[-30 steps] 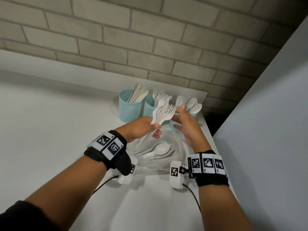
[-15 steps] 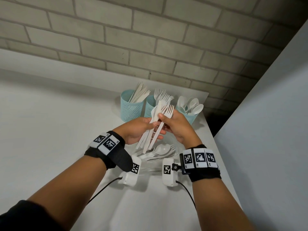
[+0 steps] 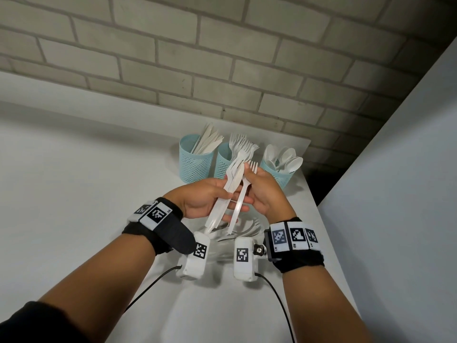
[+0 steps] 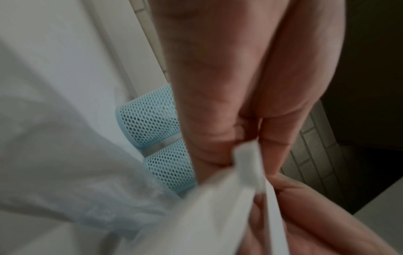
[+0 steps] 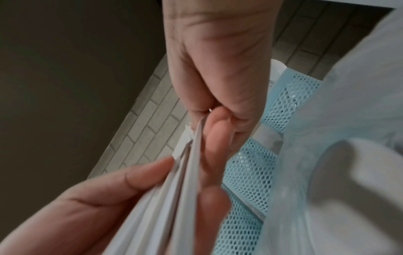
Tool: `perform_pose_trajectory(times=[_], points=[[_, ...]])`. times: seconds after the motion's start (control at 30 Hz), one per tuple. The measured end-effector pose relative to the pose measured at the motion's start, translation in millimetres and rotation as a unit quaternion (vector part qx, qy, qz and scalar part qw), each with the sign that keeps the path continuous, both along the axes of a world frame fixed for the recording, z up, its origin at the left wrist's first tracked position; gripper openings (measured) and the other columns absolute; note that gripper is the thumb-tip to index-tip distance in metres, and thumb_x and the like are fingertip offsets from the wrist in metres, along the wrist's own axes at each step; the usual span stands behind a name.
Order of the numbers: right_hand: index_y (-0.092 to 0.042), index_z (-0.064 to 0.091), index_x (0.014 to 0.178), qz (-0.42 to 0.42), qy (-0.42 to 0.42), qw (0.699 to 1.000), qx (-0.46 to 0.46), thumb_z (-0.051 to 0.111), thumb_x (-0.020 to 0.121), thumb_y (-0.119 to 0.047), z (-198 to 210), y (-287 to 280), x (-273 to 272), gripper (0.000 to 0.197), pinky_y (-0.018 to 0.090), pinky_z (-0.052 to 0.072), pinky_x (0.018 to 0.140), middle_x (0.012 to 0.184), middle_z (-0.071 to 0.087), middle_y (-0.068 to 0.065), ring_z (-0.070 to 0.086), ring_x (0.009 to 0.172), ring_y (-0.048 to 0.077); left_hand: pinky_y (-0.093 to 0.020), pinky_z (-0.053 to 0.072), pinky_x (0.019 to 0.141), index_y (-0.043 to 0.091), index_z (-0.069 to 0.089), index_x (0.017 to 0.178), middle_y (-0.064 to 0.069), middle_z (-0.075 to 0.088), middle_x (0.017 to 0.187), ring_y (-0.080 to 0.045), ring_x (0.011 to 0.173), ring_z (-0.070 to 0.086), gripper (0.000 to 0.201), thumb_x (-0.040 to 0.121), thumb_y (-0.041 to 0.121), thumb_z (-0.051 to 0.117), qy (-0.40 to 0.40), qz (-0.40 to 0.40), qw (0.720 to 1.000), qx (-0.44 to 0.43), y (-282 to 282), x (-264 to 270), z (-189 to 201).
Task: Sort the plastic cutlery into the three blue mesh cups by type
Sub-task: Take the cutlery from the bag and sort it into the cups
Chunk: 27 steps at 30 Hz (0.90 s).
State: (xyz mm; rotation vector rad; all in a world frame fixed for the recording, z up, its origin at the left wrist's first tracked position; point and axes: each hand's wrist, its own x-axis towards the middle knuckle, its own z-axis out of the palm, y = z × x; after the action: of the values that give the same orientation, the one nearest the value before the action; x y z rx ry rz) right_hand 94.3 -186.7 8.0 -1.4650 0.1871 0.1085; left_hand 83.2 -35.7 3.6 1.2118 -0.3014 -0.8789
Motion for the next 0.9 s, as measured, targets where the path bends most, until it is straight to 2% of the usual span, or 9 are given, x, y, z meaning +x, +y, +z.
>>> perform_pose_trajectory(times=[0.1, 0.2, 0.33, 0.43, 0.47, 0.53, 0.7, 0.8, 0.9], points=[[-0.007, 0.061, 0.104, -0.036, -0.013, 0.999, 0.021, 0.042, 0.099, -0.023, 1.4, 2.5, 2.9, 0.025, 0.046, 0.052, 0.088, 0.110, 0.065, 0.024, 0.065, 0.093, 0.034, -0.042, 0.052, 0.087, 0.008, 0.056, 0.118, -0.010, 0.069, 0.109, -0.022, 0.099, 0.067, 0.034, 0.094, -0.005, 0.035, -0.004, 0.004, 1.000, 0.002, 1.6, 0.4, -1.0], [-0.001, 0.054, 0.120, -0.059, -0.023, 0.996, 0.065, 0.039, 0.100, -0.022, 2.7, 2.0, 6.2, 0.033, 0.041, 0.053, 0.083, 0.112, 0.064, 0.025, 0.065, 0.091, 0.030, -0.038, 0.056, 0.079, 0.007, 0.058, 0.115, -0.010, 0.070, 0.106, -0.021, 0.095, 0.069, 0.033, 0.094, -0.005, 0.036, 0.002, -0.003, 1.000, 0.008, 4.2, -0.4, -3.0], [-0.001, 0.050, 0.118, 0.026, -0.002, 0.992, 0.125, 0.035, 0.101, -0.019, 6.2, 3.6, 2.6, 0.029, 0.036, 0.056, 0.074, 0.091, 0.067, 0.015, 0.069, 0.079, 0.019, -0.041, 0.056, 0.078, 0.003, 0.058, 0.113, -0.011, 0.071, 0.103, -0.022, 0.092, 0.070, 0.032, 0.094, -0.006, 0.034, 0.024, -0.005, 1.000, 0.005, 6.4, -1.9, -4.7], [0.000, 0.053, 0.107, 0.044, 0.034, 0.988, 0.142, 0.039, 0.099, -0.017, 10.6, 3.6, 4.4, 0.024, 0.033, 0.058, 0.061, 0.076, 0.072, 0.010, 0.071, 0.068, 0.017, -0.042, 0.056, 0.079, 0.005, 0.057, 0.115, -0.013, 0.069, 0.106, -0.024, 0.092, 0.070, 0.033, 0.095, -0.007, 0.033, 0.029, -0.008, 1.000, 0.001, 8.9, -0.4, -3.6], [0.000, 0.053, 0.102, 0.031, 0.042, 0.988, 0.146, 0.039, 0.099, -0.017, 13.2, 3.6, 6.4, 0.022, 0.032, 0.059, 0.057, 0.069, 0.072, 0.009, 0.071, 0.063, 0.018, -0.042, 0.056, 0.079, 0.005, 0.057, 0.116, -0.013, 0.069, 0.107, -0.025, 0.092, 0.070, 0.033, 0.095, -0.006, 0.034, 0.026, -0.008, 1.000, 0.005, 10.0, -0.1, -2.3], [0.002, 0.050, 0.106, -0.016, 0.033, 0.987, 0.155, 0.039, 0.100, -0.015, 20.0, 3.8, 13.6, 0.021, 0.029, 0.059, 0.053, 0.061, 0.070, 0.010, 0.069, 0.055, 0.019, -0.040, 0.057, 0.078, 0.006, 0.056, 0.117, -0.012, 0.070, 0.104, -0.024, 0.091, 0.070, 0.033, 0.095, -0.005, 0.035, 0.023, -0.006, 1.000, 0.012, 11.8, 0.5, 0.2], [0.005, 0.041, 0.123, -0.164, -0.048, 0.969, 0.178, 0.033, 0.102, -0.010, 40.8, 0.5, 47.2, 0.027, 0.027, 0.057, 0.048, 0.067, 0.064, 0.017, 0.066, 0.050, 0.020, -0.028, 0.059, 0.070, 0.010, 0.057, 0.111, -0.005, 0.073, 0.096, -0.017, 0.084, 0.072, 0.028, 0.096, -0.002, 0.037, 0.018, 0.046, 0.999, 0.017, 14.1, 5.3, 5.0], [0.000, 0.045, 0.117, -0.237, -0.107, 0.952, 0.163, 0.033, 0.102, -0.010, 52.1, -7.3, 69.4, 0.022, 0.025, 0.054, 0.047, 0.064, 0.062, 0.013, 0.063, 0.046, 0.015, -0.025, 0.058, 0.067, 0.010, 0.058, 0.112, -0.005, 0.073, 0.097, -0.016, 0.082, 0.072, 0.027, 0.096, -0.001, 0.039, 0.019, 0.096, 0.995, 0.019, 17.3, 10.4, 4.2], [-0.005, 0.045, 0.101, -0.298, -0.184, 0.929, 0.116, 0.032, 0.101, -0.011, 59.9, -11.5, 86.9, 0.014, 0.023, 0.049, 0.056, 0.067, 0.056, 0.006, 0.057, 0.055, 0.014, -0.024, 0.057, 0.066, 0.011, 0.057, 0.115, -0.004, 0.072, 0.099, -0.014, 0.081, 0.071, 0.027, 0.097, 0.000, 0.040, 0.017, 0.132, 0.991, 0.025, 20.2, 13.8, 1.5]])
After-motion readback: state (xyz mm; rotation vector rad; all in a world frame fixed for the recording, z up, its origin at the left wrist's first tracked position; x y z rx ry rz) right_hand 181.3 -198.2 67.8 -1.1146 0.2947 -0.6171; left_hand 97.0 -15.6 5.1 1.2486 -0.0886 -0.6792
